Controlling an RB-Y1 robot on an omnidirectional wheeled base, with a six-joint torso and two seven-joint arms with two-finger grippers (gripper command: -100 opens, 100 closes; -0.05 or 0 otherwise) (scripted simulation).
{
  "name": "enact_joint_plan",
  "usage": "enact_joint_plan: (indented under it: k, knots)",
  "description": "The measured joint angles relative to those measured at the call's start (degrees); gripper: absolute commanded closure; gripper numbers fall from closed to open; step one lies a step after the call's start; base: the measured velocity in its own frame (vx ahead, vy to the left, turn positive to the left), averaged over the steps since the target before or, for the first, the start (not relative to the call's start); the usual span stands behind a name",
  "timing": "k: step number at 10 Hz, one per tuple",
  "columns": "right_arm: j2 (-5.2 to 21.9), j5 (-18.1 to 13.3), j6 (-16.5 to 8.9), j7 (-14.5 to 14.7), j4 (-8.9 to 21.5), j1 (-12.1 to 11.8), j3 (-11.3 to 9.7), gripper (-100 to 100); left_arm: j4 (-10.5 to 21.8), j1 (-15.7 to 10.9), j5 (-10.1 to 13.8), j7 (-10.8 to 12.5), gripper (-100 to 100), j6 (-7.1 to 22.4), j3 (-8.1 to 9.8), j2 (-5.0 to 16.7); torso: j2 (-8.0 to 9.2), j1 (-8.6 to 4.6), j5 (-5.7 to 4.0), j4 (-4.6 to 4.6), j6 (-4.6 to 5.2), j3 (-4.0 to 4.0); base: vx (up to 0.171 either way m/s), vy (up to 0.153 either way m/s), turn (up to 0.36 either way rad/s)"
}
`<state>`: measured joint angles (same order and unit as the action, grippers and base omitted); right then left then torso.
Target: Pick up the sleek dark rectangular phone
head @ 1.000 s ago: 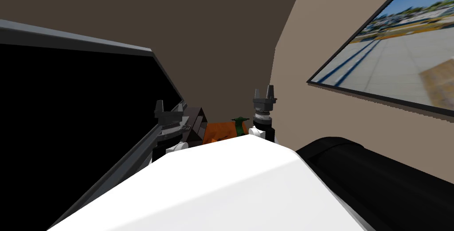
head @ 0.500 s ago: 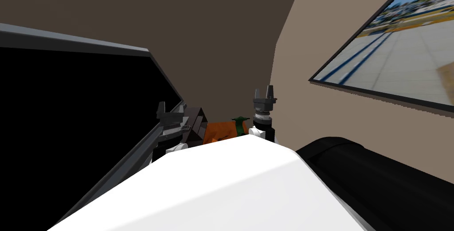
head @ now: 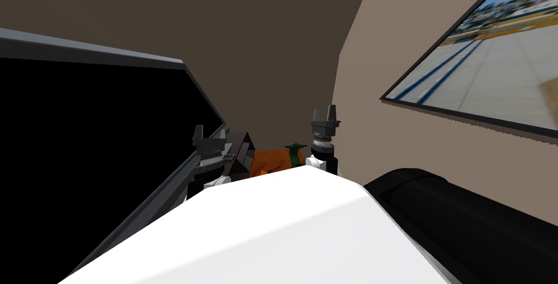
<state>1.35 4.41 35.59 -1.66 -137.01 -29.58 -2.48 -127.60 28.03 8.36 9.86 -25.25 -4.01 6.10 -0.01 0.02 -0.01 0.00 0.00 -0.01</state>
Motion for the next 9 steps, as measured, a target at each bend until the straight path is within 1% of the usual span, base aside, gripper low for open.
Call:
enact_joint_plan:
  k: [3, 5, 6, 8, 9]
  knots:
    - [0.0, 0.0, 0.0, 0.0, 0.0, 0.0, 0.0, 0, 2.14, -2.39, 0.06, -0.24, -100, 3.0, 1.05, 2.17, -0.06, -0.08, -0.02, -0.01, 0.0, -0.04, 0.011, -0.019, 0.06]
    - [0.0, 0.0, 0.0, 0.0, 0.0, 0.0, 0.0, 0, 3.86, -5.02, 0.42, -0.24, -100, 6.49, 2.36, 3.87, -0.08, -0.06, -0.01, -0.02, 0.0, -0.05, 0.02, -0.017, 0.062]
    - [0.0, 0.0, 0.0, 0.0, 0.0, 0.0, 0.0, 0, 4.8, -5.35, 0.29, -0.52, -100, 7.72, 2.3, 4.51, -0.1, -0.06, -0.01, -0.02, -0.01, -0.06, 0.032, -0.017, 0.064]
    - [0.0, 0.0, 0.0, 0.0, 0.0, 0.0, 0.0, 0, 7.54, -7.79, 0.48, -0.83, -100, 10.96, 3.07, 6.34, -0.14, -0.04, -0.01, -0.04, 0.0, -0.09, 0.024, -0.009, 0.034]
    - [0.0, 0.0, 0.0, 0.0, 0.0, 0.0, 0.0, 0, 8.94, -8.66, 0.41, -1.05, -100, 11.79, 3.08, 6.61, -0.1, -0.02, 0.0, -0.03, 0.0, -0.06, 0.024, -0.007, 0.031]
